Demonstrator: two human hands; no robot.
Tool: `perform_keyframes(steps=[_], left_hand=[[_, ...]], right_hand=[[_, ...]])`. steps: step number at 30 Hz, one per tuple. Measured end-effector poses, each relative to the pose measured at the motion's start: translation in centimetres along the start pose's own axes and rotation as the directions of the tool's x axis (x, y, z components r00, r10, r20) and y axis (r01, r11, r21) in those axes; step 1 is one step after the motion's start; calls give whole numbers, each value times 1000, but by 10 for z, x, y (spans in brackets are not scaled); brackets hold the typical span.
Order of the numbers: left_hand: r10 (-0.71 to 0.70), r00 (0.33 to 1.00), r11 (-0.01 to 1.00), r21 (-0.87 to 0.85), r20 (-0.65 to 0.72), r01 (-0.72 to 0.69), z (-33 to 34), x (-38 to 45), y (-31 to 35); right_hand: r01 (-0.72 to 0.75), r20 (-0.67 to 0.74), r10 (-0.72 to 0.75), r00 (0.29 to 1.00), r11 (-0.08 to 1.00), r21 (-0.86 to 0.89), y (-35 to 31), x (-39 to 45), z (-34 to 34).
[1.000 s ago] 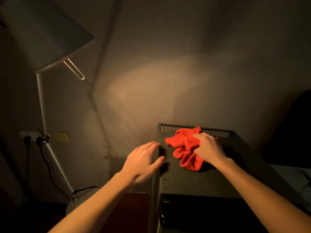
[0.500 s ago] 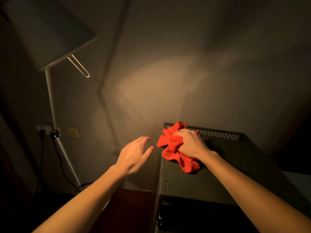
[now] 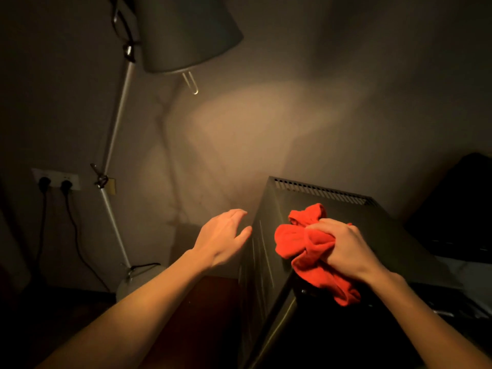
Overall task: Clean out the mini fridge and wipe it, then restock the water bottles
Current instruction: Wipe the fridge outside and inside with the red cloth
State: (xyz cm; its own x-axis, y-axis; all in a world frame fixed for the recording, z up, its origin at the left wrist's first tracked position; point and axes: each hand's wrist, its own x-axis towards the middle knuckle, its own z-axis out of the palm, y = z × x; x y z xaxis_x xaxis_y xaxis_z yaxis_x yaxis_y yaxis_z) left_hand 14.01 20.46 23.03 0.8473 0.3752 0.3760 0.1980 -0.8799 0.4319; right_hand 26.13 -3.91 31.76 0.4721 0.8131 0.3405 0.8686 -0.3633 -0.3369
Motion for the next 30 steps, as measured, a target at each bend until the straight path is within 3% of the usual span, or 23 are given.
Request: perform_keyframes(steps=[5, 8, 11, 15, 19, 21, 30], left_hand=[[72, 997, 995, -66, 18, -71, 2, -33, -12], [84, 996, 990, -119, 33, -79, 10, -54, -16], [83, 994, 982, -174, 77, -69, 20, -76, -20], [76, 989, 971, -236, 127, -44, 32, -97, -30], [53, 988, 964, -267, 148, -12, 49, -113, -44], [38, 986, 962, -272, 161, 8, 60, -120, -50], [-18, 988, 969, -240, 155, 55, 108, -112, -72]], right_hand=[[-19, 21, 24, 999, 978, -210, -55, -23, 15], [67, 135, -15, 991, 918, -390, -75, -29, 23], [155, 305, 26, 952, 818, -554, -86, -36, 29], [295, 375, 5, 927, 609, -736, -100, -43, 40], [456, 444, -134, 886, 421, -784, -104, -37, 69], [500, 491, -127, 862, 374, -781, -103, -32, 93], [557, 654, 196, 730, 384, -737, -67, 5, 200]])
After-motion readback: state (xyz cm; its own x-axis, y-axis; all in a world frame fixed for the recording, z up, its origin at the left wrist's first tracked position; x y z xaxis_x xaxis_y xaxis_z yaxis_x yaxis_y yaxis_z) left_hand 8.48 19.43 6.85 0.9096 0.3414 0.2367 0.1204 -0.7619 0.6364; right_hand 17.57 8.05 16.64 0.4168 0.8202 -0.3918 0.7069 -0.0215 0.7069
